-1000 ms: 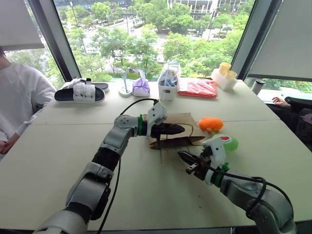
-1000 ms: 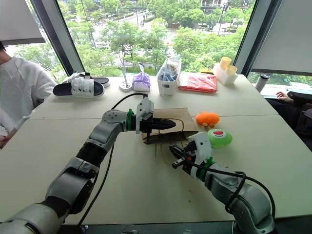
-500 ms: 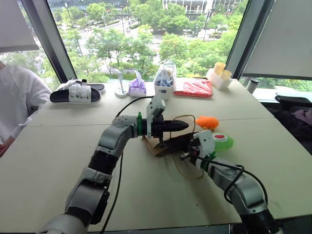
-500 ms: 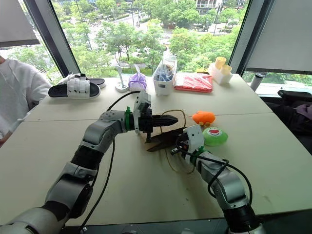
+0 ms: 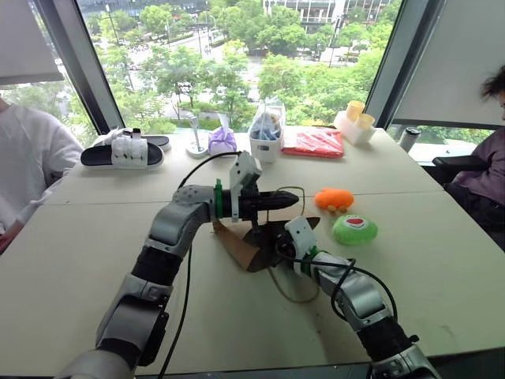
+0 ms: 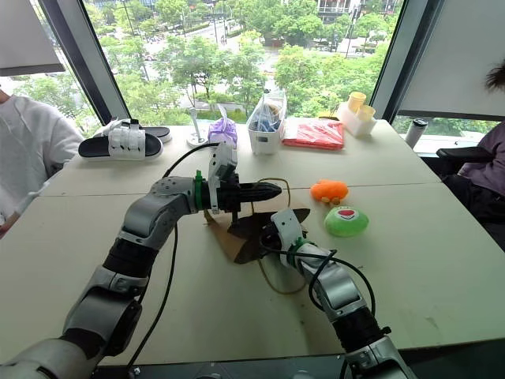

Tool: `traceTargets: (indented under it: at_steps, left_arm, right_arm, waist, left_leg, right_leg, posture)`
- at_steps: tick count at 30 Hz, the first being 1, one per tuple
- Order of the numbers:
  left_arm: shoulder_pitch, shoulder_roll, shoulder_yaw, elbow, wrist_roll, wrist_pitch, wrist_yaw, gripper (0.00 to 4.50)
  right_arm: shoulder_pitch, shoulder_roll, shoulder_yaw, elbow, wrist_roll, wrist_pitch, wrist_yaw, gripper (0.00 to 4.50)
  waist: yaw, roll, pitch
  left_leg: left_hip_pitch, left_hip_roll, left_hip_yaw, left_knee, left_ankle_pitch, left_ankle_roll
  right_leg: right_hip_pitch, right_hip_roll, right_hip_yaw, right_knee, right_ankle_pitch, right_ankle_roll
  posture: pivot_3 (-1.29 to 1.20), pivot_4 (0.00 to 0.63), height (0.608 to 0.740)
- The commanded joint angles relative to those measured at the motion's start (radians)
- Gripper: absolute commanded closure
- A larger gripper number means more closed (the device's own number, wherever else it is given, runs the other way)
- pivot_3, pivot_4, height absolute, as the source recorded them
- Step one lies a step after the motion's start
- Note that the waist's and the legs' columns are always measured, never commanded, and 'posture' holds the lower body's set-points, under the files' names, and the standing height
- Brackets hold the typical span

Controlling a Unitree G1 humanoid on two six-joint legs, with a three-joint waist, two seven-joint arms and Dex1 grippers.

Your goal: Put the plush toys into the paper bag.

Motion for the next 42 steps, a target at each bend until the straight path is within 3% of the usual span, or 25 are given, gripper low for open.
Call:
traceTargets:
  at_steps: [1, 13, 25, 33, 37, 42]
  left_arm:
    - [-0.041, 0.004, -0.012, -0.074, -0.017, -0.015, -0.038, 4.46]
    - [-0.035, -0.028, 0.044, -0.278, -0.224, 0.202, 0.0, 4.46]
    - [-0.018, -0.007, 0.039, -0.226, -0.182, 0.166, 0.047, 4.46]
    - [-0.044, 0.015, 0.03, -0.083, -0.103, 0.093, 0.055, 4.46]
    - [-0.06, 0.009, 0.032, -0.057, -0.1, 0.087, 0.046, 4.46]
    - [-0.074, 0.008, 0.029, -0.015, -0.08, 0.066, 0.04, 4.46]
  right_arm:
    - [0.002, 0.034, 0.021, 0.032, -0.033, -0.022, 0.005, 4.5]
    - [-0.008, 0.104, 0.027, 0.122, -0.112, -0.053, -0.001, 4.5]
    - [0.01, 0.098, 0.003, 0.083, -0.13, -0.091, 0.02, 4.5]
    - [0.127, 0.101, -0.102, -0.209, -0.06, -0.212, 0.004, 4.5]
    - [0.23, 0.064, -0.097, -0.432, -0.028, -0.152, 0.039, 4.5]
    - [0.367, 0.026, -0.206, -0.753, 0.188, 0.034, 0.056, 4.5]
  waist:
    - [-0.001, 0.0, 0.0]
    - [-0.004, 0.0, -0.001]
    - [-0.002, 0.0, -0.001]
    - [0.001, 0.0, 0.0]
    - [0.002, 0.0, 0.0]
    - [0.006, -0.001, 0.0]
  left_leg:
    - [0.0, 0.0, 0.0, 0.0, 0.0, 0.0]
    - [0.006, 0.002, 0.003, -0.001, 0.0, 0.001]
    - [0.014, 0.003, 0.01, -0.004, -0.003, 0.004]
    - [0.012, 0.003, 0.01, -0.004, -0.003, 0.004]
    - [0.012, 0.003, 0.01, -0.004, -0.003, 0.005]
    - [0.012, 0.003, 0.01, -0.005, -0.004, 0.006]
  right_leg:
    - [0.0, 0.0, 0.0, 0.0, 0.0, 0.0]
    - [-0.001, 0.005, 0.015, 0.006, 0.0, 0.0]
    - [0.001, 0.006, 0.022, 0.008, 0.0, 0.0]
    - [-0.001, 0.006, 0.022, 0.007, 0.0, 0.0]
    - [-0.001, 0.006, 0.022, 0.007, 0.0, 0.0]
    - [0.0, 0.006, 0.022, 0.006, -0.001, 0.001]
  posture:
    - [0.0, 0.15, 0.74]
    - [0.0, 0.15, 0.74]
    - [0.0, 0.15, 0.74]
    - [0.0, 0.15, 0.74]
    - [0.0, 0.15, 0.74]
    - [0.0, 0.15, 0.74]
